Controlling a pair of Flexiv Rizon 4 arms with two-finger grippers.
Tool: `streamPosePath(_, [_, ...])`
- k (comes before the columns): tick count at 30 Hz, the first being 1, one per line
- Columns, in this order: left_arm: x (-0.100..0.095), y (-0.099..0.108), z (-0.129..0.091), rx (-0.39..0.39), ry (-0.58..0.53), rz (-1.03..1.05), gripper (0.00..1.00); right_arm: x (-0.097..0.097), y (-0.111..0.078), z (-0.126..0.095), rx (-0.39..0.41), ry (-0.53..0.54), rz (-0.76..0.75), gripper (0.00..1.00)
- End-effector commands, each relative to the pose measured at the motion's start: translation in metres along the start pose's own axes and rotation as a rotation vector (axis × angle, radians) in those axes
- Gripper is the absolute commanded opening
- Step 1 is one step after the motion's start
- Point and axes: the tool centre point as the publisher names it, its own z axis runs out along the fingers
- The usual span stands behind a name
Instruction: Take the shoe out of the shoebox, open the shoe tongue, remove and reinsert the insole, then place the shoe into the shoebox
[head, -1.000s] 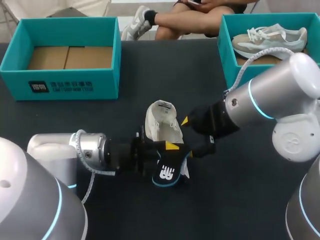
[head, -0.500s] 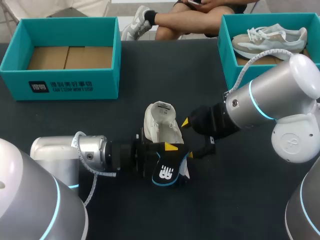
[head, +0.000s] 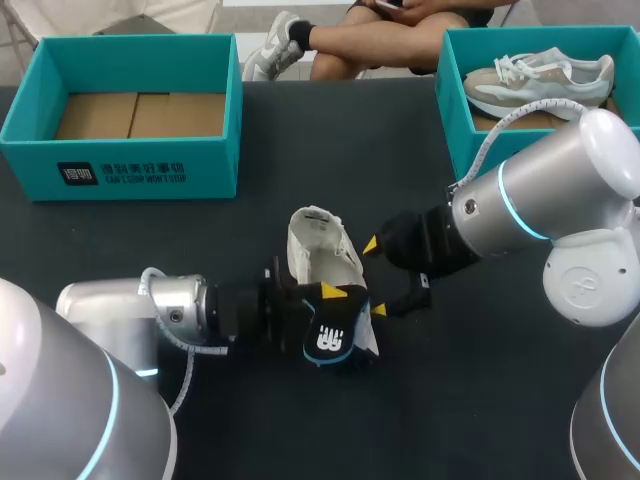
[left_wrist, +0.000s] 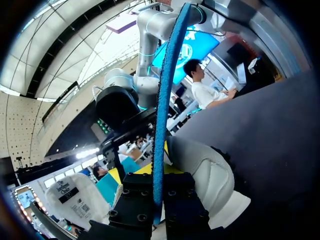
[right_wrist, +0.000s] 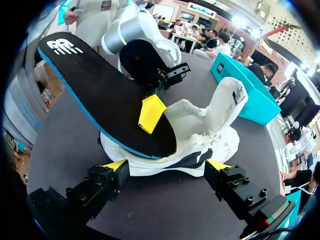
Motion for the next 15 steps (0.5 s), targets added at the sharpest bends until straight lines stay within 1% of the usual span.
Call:
streamPosePath(1, [-0.0033,0.0176,0.0008,-0.012,0.003,-0.005,0.00,0.0012,-0.0001,0.0008,-0.001,-0.002,0.000,1.00])
streamPosePath(4, [-0.0059,0.0237,0.0010,-0.022,0.002,-0.010,0.00,0.0012,-0.0001,0.0008,-0.001,-0.002,0.000,1.00])
streamPosePath(8, [-0.0042,0.0273,0.0016,-0.030,0.009,-0.019,0.00,0.0012,-0.0001,0.0008,-0.001,-0.002,0.000,1.00])
streamPosePath(15, [-0.0039,0.0224,-0.0010,-0.037,0.010,-0.017,0.00,0.0012,-0.0001,0.0008,-0.001,-0.002,0.000,1.00])
